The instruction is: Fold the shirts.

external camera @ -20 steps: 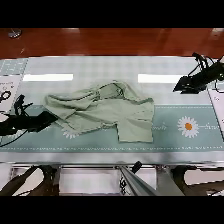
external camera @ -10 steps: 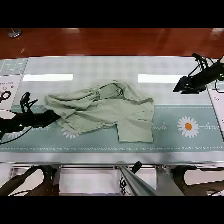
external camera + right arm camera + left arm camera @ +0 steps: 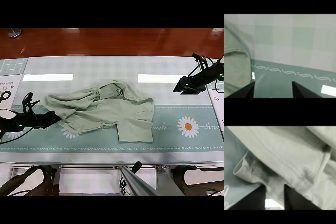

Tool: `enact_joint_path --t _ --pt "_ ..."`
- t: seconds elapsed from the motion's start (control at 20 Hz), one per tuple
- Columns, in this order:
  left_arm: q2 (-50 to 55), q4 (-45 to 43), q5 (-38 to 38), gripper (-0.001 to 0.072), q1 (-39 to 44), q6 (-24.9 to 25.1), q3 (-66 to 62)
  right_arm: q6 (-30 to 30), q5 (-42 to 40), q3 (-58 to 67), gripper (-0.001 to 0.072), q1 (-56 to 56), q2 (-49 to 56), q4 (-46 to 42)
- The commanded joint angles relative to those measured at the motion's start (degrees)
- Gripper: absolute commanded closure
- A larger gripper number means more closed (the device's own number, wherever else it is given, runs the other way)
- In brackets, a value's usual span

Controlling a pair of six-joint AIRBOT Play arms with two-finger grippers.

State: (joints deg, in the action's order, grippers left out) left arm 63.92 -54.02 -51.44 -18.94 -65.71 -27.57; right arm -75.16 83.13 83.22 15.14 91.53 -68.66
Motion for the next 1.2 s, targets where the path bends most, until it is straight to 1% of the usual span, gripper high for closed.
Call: enact_joint_path --t 0.0,0.05,0.1,0.15,0.35,0.4,0.45,0.5,0.65,0.7,0.8,0.9,1.0,1.15 --pt "-0.02 -0.42 -0.42 0.0477 -0.04 0.13 0.00 -0.20 0.70 -0.02 0.0175 0.04 -0.04 0.00" --pt "-0.02 -0.42 -0.31 0.0498 -0.04 0.13 0.00 -0.20 0.76 -0.02 0.0175 0.04 -0.04 0.00" --pt "-0.02 -0.42 -0.09 0.0571 -0.04 0.11 0.00 -0.20 0.87 -0.02 0.0175 0.04 -0.04 0.00" --pt "-0.02 -0.42 0.50 0.0602 -0.04 0.07 0.00 -0.22 0.90 -0.02 0.0176 0.04 -0.04 0.00" --pt "-0.02 -0.37 4.00 0.0603 -0.04 -2.32 0.00 -0.63 1.73 -0.02 0.0175 0.04 -0.04 -0.28" --pt "-0.02 -0.35 4.35 0.0658 -0.02 -2.51 0.00 -1.01 1.77 -0.02 0.0175 0.04 -0.04 -0.81" --pt "-0.02 -0.35 4.33 0.0690 -0.02 -2.51 0.00 -1.11 1.81 -0.02 0.0175 0.04 -0.04 -1.07" --pt "-0.02 -0.35 4.17 0.0691 -0.02 -2.51 0.00 -0.92 1.99 -0.02 0.0174 0.04 -0.04 -1.03" --pt "-0.02 -0.37 2.93 0.0691 -0.02 -2.47 0.00 2.71 4.37 -2.19 0.0147 0.48 -0.04 -0.83" --pt "-0.02 -0.37 2.80 0.0691 -0.02 -2.47 0.00 3.23 4.46 -3.98 0.0100 0.96 -0.04 0.15" --pt "-0.02 -0.35 2.51 0.0691 -0.02 -2.49 0.00 5.07 4.42 -8.70 0.0101 1.88 -0.04 5.79" --pt "-0.02 -0.31 2.29 0.0691 -0.02 -2.51 0.00 6.95 1.79 -13.84 0.0101 1.49 -0.02 8.55" --pt "-0.02 0.52 2.34 0.0691 0.04 -2.54 0.00 7.37 -3.06 -17.07 0.0114 -0.07 -0.02 10.14" --pt "-0.02 2.32 2.40 0.0691 0.02 -2.54 0.00 9.11 -7.56 -18.36 0.0118 -4.11 -0.02 11.37"
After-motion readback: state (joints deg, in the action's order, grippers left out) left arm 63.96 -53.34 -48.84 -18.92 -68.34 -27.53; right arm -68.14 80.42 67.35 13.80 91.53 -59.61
